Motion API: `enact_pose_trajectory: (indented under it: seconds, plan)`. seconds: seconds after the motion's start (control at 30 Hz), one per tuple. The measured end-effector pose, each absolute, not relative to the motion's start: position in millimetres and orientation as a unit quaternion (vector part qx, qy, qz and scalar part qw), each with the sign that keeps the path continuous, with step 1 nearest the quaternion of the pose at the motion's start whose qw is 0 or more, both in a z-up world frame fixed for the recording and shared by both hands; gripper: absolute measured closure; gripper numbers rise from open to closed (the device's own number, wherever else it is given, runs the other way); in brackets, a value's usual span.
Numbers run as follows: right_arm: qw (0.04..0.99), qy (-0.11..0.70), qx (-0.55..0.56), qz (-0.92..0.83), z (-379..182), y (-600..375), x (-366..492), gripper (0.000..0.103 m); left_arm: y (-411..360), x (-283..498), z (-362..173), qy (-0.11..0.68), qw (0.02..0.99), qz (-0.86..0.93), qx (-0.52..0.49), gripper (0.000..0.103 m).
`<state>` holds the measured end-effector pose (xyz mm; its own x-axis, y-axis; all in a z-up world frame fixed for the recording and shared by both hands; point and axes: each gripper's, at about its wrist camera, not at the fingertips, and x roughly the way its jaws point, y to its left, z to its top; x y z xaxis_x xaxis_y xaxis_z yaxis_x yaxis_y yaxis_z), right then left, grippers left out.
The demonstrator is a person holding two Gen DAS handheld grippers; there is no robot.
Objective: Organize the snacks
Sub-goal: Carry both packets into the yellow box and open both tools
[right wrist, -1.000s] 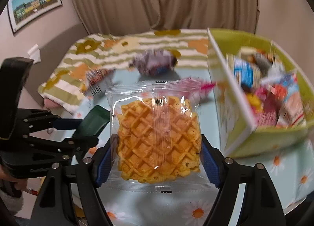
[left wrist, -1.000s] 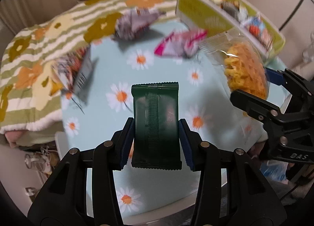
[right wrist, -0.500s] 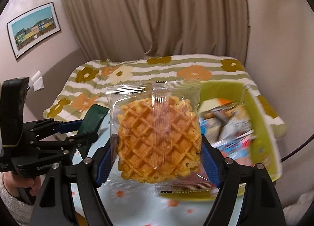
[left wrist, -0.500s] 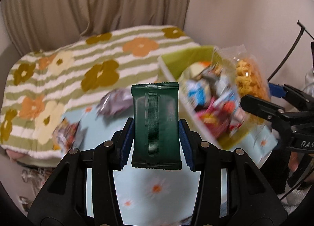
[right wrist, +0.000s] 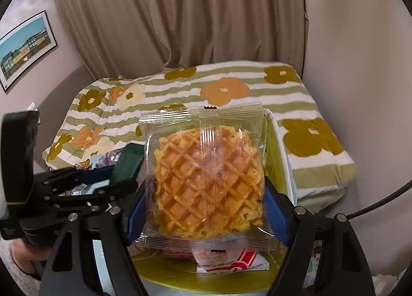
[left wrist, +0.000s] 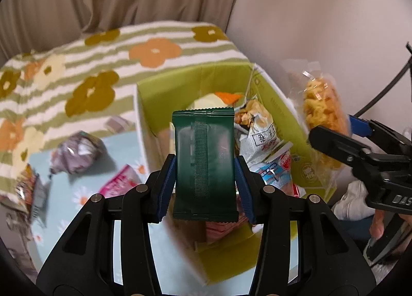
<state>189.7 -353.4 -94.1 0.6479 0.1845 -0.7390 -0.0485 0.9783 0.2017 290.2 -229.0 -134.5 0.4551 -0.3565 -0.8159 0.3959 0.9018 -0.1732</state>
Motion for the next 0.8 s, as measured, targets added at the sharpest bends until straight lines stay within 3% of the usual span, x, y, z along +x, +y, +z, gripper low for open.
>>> enact_pose_trajectory:
  seconds: [0.17, 0.23, 0.27, 0.3, 0.8]
  plan:
    - [0.898, 0.425, 0.092, 0.064, -103.0, -362.5, 196.9, 0.028, -244.1, 298.9, -157.9, 0.500, 0.839, -0.214, 0.036, 0.057]
    - [0.897, 0.427, 0.097, 0.065, -103.7, -363.2, 198.9, 0.028, -247.8, 298.1, -161.1, 0.505, 0.835, -0.213, 0.043, 0.028]
    - [0.896, 0.428, 0.098, 0.066, -103.5, -362.3, 200.0, 0.028, -249.3, 296.1, -161.8, 0.502, 0.838, -0.209, 0.050, 0.005]
    - [0.896, 0.428, 0.097, 0.067, -103.8, -362.0, 200.9, 0.028, -248.0, 292.0, -160.1, 0.494, 0.843, -0.207, 0.054, 0.000]
    - [0.880, 0.456, 0.100, 0.085, -116.3, -346.2, 208.0, 0.028, -198.4, 260.7, -143.1, 0.478, 0.861, -0.163, 0.051, 0.000]
